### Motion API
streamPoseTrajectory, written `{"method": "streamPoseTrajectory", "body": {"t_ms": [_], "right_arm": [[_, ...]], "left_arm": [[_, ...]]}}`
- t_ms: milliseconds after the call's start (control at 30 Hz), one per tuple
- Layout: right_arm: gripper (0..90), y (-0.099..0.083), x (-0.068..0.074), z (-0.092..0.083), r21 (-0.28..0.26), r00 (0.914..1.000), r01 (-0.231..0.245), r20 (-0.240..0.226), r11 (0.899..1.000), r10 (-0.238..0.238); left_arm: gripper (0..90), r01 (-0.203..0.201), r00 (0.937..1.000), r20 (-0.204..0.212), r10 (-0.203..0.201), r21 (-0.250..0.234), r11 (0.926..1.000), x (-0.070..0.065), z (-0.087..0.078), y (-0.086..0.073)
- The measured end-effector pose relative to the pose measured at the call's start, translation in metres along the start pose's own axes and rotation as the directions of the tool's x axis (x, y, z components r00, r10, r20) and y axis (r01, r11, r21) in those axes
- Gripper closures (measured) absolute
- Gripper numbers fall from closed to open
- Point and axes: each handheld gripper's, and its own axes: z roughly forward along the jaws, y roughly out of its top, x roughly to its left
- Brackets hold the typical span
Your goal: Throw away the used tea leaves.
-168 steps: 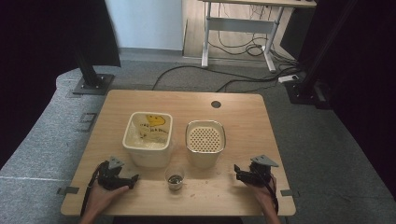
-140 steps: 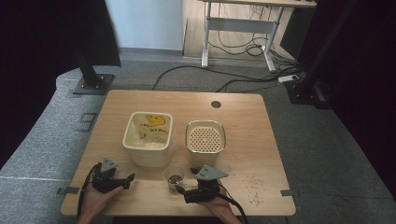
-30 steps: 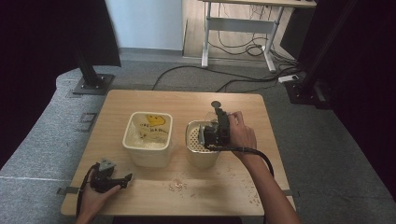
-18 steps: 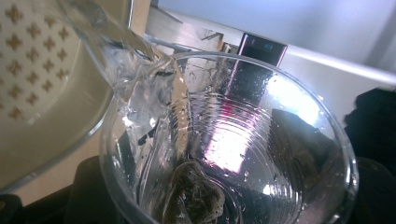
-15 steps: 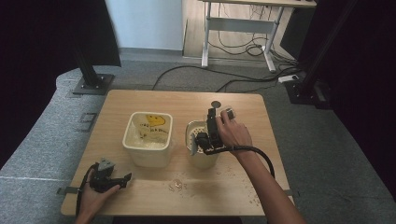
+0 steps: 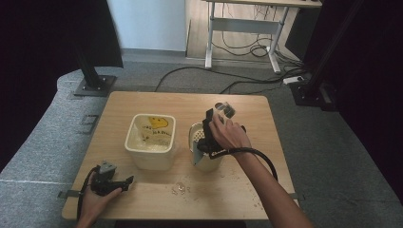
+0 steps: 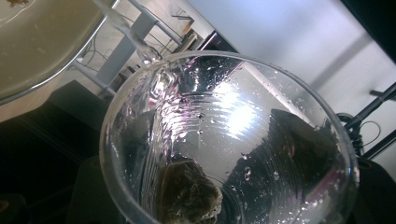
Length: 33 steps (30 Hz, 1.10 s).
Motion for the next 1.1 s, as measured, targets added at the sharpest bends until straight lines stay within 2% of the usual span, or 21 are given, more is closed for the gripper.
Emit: {"method": "streamPoseTrajectory", "body": {"t_ms": [133, 167, 200, 267, 300, 333, 367, 400, 433, 467, 500, 600, 733, 867, 1100], "right_arm": [[36.6, -0.001, 0.001, 0.000, 0.007, 0.9997, 0.023, 0.009, 1.000, -0.023], [36.5, -0.001, 0.001, 0.000, 0.016, 0.9992, 0.037, 0.016, 0.999, -0.037], [36.4, 0.001, 0.003, -0.001, 0.017, 0.9971, 0.072, 0.024, 0.997, -0.072], [36.4, 0.004, 0.003, -0.004, -0.004, 0.9950, 0.098, 0.024, 0.995, -0.097], [36.4, 0.001, -0.003, -0.003, 0.001, 0.9989, 0.041, 0.025, 0.999, -0.041], [36.3, 0.000, -0.005, -0.002, 0.015, 0.9992, 0.026, 0.032, 1.000, -0.026], [36.2, 0.001, -0.004, -0.002, 0.014, 0.9978, 0.058, 0.031, 0.998, -0.059], [36.2, 0.001, -0.004, -0.002, 0.014, 0.9978, 0.058, 0.031, 0.998, -0.059], [36.2, 0.004, -0.002, -0.004, -0.001, 0.9955, 0.090, 0.030, 0.996, -0.090], [36.2, 0.005, -0.001, -0.005, -0.014, 0.9954, 0.089, 0.038, 0.996, -0.088], [36.2, 0.003, -0.004, -0.003, 0.004, 0.9982, 0.047, 0.038, 0.999, -0.048], [36.1, 0.003, -0.003, -0.003, 0.005, 0.9974, 0.064, 0.032, 0.998, -0.064], [36.2, 0.001, -0.004, -0.004, -0.006, 0.9998, 0.009, 0.019, 1.000, -0.009], [36.4, -0.008, -0.003, -0.002, 0.005, 0.9997, -0.010, 0.021, 1.000, 0.010], [36.5, -0.014, 0.001, -0.002, 0.012, 0.9995, -0.030, 0.013, 0.999, 0.030]], "left_arm": [[14.8, 0.001, 1.0000, 0.000, -0.001, -0.001, 1.0000, 0.000, 0.000, 0.000], [14.8, 0.001, 1.0000, 0.000, -0.001, 0.002, 1.0000, 0.000, 0.000, 0.000], [14.8, -0.001, 1.0000, 0.000, 0.001, 0.003, 1.0000, 0.000, 0.000, 0.000], [14.8, -0.004, 1.0000, 0.000, 0.004, 0.005, 1.0000, 0.000, 0.000, 0.000], [14.8, -0.004, 1.0000, 0.000, 0.004, 0.005, 1.0000, 0.000, 0.000, 0.000], [14.8, -0.002, 1.0000, -0.001, 0.002, 0.005, 1.0000, 0.000, 0.001, 0.000], [14.8, 0.000, 1.0000, -0.001, 0.000, 0.004, 1.0000, 0.000, 0.001, 0.000], [14.7, 0.000, 1.0000, -0.001, 0.000, 0.004, 1.0000, 0.000, 0.001, 0.000], [14.7, -0.001, 1.0000, 0.001, 0.001, 0.003, 1.0000, 0.000, 0.000, 0.000], [14.8, -0.002, 1.0000, 0.001, 0.002, 0.002, 1.0000, 0.000, 0.000, 0.000], [14.8, 0.000, 1.0000, 0.001, 0.000, 0.002, 1.0000, 0.000, 0.000, 0.000], [14.8, -0.001, 1.0000, 0.000, 0.001, 0.005, 1.0000, 0.000, 0.001, 0.000], [14.8, -0.001, 1.0000, 0.001, 0.001, 0.004, 1.0000, 0.000, 0.000, 0.000], [14.8, -0.002, 1.0000, 0.000, 0.002, 0.005, 1.0000, 0.000, 0.000, 0.000], [14.8, -0.006, 1.0000, 0.001, 0.006, 0.007, 1.0000, -0.001, 0.001, 0.000]]}}
